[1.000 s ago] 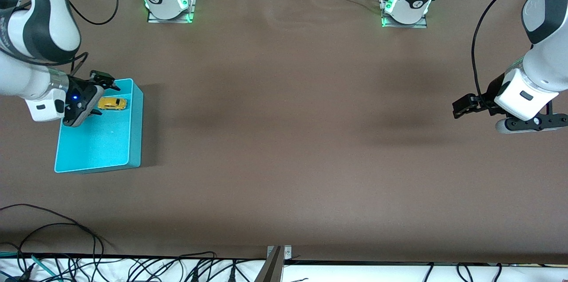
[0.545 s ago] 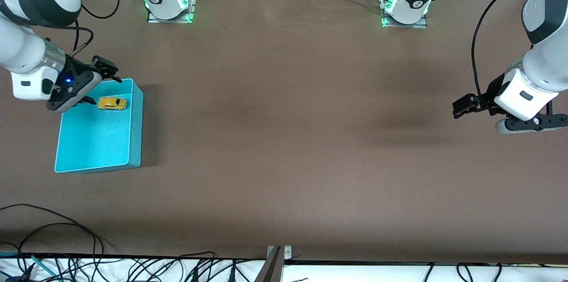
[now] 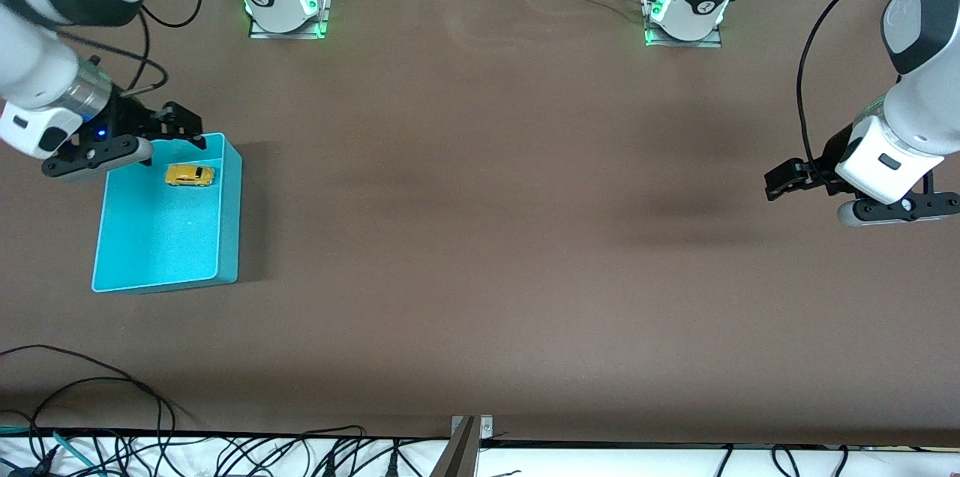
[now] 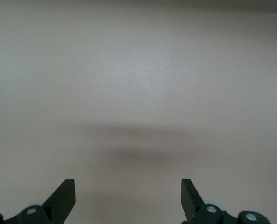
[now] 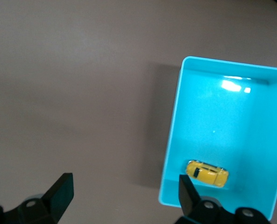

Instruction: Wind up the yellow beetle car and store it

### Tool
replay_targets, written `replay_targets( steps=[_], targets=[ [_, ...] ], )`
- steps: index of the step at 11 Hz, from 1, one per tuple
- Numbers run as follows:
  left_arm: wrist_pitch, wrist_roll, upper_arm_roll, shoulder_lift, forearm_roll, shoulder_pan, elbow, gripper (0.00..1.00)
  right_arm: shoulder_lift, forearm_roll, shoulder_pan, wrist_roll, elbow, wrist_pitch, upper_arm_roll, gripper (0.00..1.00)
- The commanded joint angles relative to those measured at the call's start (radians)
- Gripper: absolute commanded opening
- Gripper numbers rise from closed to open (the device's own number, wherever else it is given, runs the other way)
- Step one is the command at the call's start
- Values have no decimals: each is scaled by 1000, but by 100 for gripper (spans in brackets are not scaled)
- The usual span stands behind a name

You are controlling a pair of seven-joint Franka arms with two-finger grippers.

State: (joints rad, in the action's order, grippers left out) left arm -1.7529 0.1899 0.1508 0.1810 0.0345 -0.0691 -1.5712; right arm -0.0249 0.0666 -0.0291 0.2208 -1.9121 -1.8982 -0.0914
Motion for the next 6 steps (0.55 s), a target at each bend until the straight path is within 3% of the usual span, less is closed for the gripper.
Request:
replay_targets(
  steps=[1, 6],
  targets=[
    [18, -23, -2, 5, -18, 0, 20, 100, -72, -54, 8, -239, -16, -4, -77, 100],
    [18, -23, -2, 3, -18, 0, 20, 100, -38, -51, 44, -229, 143, 65, -5, 100]
  ],
)
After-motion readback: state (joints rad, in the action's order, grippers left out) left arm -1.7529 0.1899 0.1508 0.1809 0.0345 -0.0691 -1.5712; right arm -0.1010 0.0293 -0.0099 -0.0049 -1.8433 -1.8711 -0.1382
